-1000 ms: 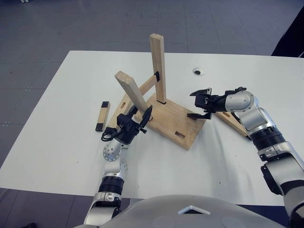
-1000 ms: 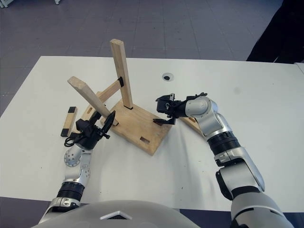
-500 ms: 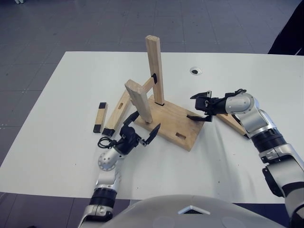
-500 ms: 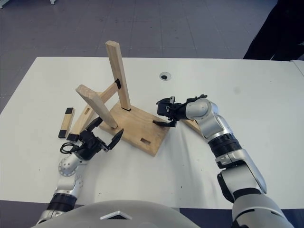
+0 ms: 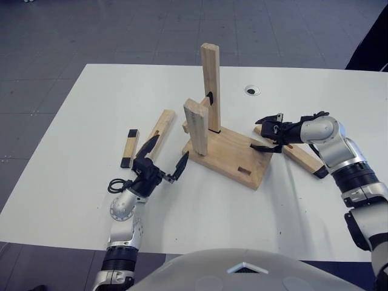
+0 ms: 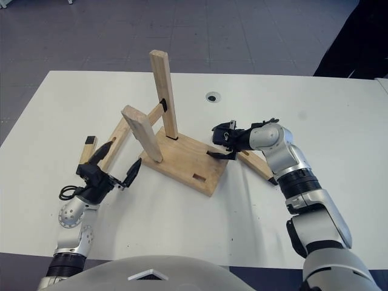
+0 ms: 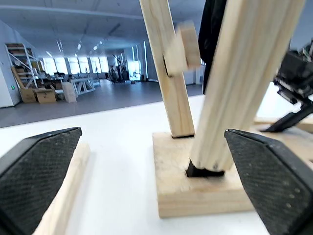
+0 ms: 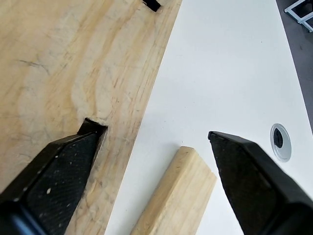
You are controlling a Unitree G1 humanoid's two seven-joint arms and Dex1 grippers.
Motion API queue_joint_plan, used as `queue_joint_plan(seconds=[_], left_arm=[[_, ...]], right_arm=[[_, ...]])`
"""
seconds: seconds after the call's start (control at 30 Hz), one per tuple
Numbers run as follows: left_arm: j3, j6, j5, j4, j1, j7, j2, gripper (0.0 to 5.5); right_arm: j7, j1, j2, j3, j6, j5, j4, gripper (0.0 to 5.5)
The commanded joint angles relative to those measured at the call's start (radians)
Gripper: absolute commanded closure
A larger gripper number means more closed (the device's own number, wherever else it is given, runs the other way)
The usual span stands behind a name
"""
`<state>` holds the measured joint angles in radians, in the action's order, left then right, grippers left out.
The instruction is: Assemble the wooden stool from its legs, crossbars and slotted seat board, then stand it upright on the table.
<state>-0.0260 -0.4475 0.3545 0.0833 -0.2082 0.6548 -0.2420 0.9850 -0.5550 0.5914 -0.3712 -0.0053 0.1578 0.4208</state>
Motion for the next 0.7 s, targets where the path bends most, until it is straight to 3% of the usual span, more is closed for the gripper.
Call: queue_joint_plan(seconds=[0.03, 0.17, 0.23, 0.4, 0.67, 0.7], left_arm=[[-0.097, 0.155, 0.164, -0.141, -0.030, 0.007, -0.077, 0.02], [-0.187, 0.335, 0.194, -0.099, 0.080, -0.112, -0.128, 0.02], [-0.176, 0.426, 0.120, -0.064, 0.161, -0.167, -0.170, 0.02], [-0.036, 0.537, -0.026, 0.052, 0.382, -0.175, -0.157, 0.00], [0.032, 0.583, -0.077, 0.023, 0.418, -0.131, -0.146, 0.00], [0.033, 0.584, -0.080, 0.021, 0.419, -0.129, -0.143, 0.00]], right_arm=[[0.041, -0.021, 0.013, 0.091, 0.131, -0.096, -0.134, 1.33], [0.057, -0.028, 0.024, 0.154, 0.272, -0.169, -0.263, 1.33], [0.109, -0.024, 0.030, 0.165, 0.355, -0.233, -0.333, 1.33], [0.213, 0.040, 0.049, 0.142, 0.501, -0.358, -0.486, 2.18], [0.149, 0.097, -0.014, 0.107, 0.642, -0.446, -0.636, 3.72], [0.135, 0.106, -0.023, 0.102, 0.658, -0.455, -0.653, 3.72]])
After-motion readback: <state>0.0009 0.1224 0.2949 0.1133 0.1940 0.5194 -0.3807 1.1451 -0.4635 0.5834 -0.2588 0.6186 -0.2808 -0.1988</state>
